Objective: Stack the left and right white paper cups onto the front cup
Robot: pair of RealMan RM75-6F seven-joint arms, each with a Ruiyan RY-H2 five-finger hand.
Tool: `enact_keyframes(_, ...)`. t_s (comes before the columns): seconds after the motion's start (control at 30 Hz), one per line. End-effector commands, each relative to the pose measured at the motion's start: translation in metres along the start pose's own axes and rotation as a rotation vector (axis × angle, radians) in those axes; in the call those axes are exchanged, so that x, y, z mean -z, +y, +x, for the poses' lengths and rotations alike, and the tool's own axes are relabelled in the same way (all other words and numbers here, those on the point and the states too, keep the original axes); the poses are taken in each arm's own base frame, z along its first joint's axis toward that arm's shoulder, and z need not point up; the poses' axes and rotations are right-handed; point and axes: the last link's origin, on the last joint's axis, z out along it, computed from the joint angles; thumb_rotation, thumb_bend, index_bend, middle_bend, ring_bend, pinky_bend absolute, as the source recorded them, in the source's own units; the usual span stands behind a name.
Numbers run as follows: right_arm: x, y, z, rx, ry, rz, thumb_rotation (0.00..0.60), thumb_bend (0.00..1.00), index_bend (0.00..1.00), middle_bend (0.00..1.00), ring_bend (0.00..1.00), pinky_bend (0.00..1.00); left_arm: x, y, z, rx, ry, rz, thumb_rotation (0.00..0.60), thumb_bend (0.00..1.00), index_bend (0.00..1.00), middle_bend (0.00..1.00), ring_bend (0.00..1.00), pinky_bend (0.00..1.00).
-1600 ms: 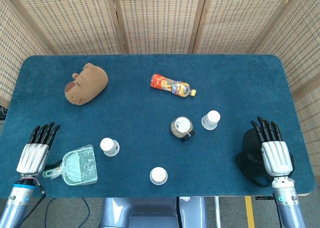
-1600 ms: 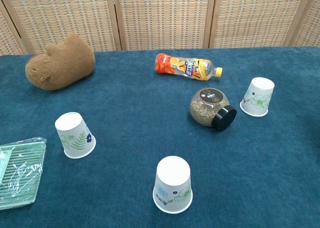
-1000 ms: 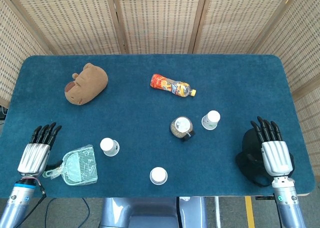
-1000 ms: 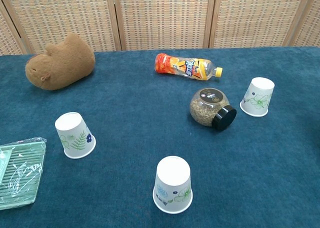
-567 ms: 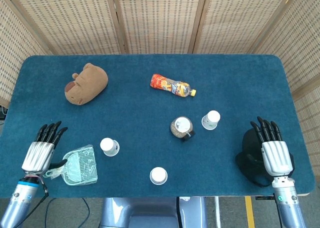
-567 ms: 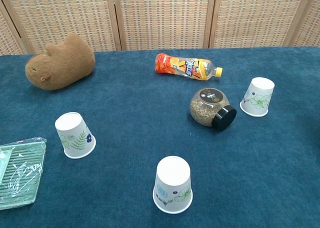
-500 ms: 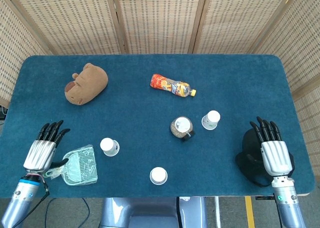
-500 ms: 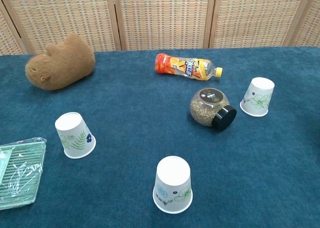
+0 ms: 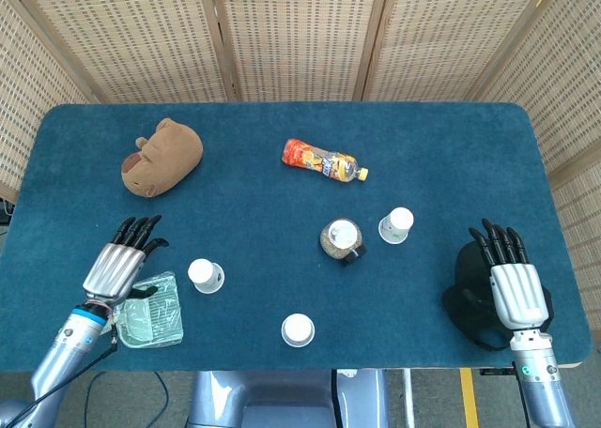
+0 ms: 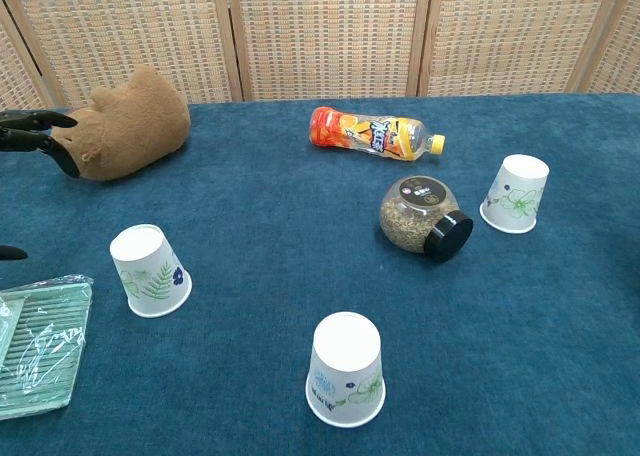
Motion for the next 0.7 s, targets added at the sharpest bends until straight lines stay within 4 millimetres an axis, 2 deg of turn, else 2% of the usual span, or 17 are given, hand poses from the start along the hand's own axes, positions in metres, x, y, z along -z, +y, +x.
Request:
enact_keyframes(0.03, 0.0, 0.0, 0.001, -0.005, 0.001, 0.0, 0.6, 0.08, 0.12, 0.0, 0.0, 0.0, -0.012, 0.015, 0.0, 0.003, -0.034, -0.028, 0.6, 0.13, 0.29, 0.0, 0.0, 0.0)
enact_keyframes(0.2, 0.0, 0.001, 0.001, -0.017, -0.001, -0.002, 0.6, 0.08, 0.12, 0.0, 0.0, 0.0, -0.025, 0.031, -0.01, -0.016, -0.086, -0.05, 0.6, 0.13, 0.31, 0.0, 0.0, 0.0)
enact_keyframes(0.6, -0.001, 0.004, 0.004, -0.039, 0.001, -0.005, 0.6, 0.08, 0.12, 0.0, 0.0, 0.0, -0.037, 0.049, -0.014, -0.042, -0.103, -0.056, 0.6, 0.13, 0.3, 0.0, 0.0, 0.0)
enact_keyframes(0.7, -0.001, 0.004, 0.005, -0.042, 0.001, -0.005, 0.6, 0.08, 0.12, 0.0, 0.0, 0.0, -0.039, 0.051, -0.016, -0.039, -0.109, -0.056, 0.6, 0.18, 0.3, 0.0, 0.0, 0.0)
